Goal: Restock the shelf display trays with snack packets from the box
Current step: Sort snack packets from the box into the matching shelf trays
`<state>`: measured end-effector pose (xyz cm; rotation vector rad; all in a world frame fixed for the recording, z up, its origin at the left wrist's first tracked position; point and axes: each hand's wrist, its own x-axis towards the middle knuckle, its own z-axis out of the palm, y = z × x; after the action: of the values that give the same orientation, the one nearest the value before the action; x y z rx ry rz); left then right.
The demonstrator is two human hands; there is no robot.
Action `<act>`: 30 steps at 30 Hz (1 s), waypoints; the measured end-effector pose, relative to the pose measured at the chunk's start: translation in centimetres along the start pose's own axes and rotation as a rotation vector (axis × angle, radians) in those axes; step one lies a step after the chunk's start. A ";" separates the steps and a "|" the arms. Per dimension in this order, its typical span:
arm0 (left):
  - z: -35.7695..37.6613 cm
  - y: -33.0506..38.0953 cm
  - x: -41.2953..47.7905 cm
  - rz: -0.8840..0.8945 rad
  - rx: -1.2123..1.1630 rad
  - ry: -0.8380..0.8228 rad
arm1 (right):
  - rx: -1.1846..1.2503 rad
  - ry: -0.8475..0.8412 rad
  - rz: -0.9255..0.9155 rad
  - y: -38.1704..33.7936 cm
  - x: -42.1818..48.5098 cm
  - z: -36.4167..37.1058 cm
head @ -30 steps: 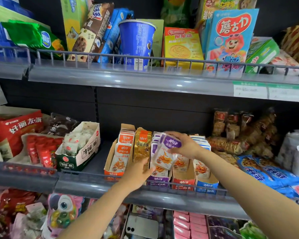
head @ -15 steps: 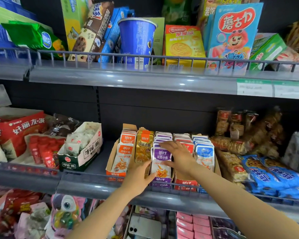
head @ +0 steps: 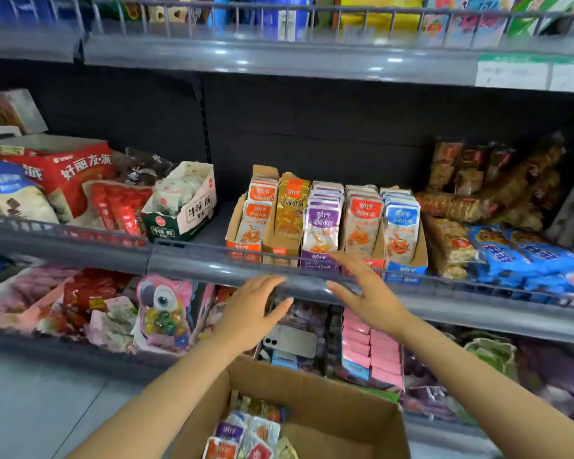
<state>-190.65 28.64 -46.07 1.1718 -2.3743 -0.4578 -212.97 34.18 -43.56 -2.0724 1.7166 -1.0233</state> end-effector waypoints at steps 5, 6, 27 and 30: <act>4.5 -4.0 -5.9 -0.109 -0.016 -0.134 | 0.075 -0.155 0.133 2.3 -7.2 6.3; 5.6 -4.8 -7.0 -0.145 -0.022 -0.176 | 0.104 -0.193 0.180 2.8 -8.5 7.6; 19.3 -14.5 -13.6 -0.544 0.166 -1.127 | 0.656 -0.466 1.050 9.0 -14.5 28.7; 19.5 -14.3 -13.5 -0.460 0.164 -1.153 | 0.741 -0.384 1.117 9.0 -14.1 29.7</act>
<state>-184.34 33.06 -72.71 1.8829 -3.0493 -1.4269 -200.98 38.13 -75.23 -0.5973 1.5502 -0.6373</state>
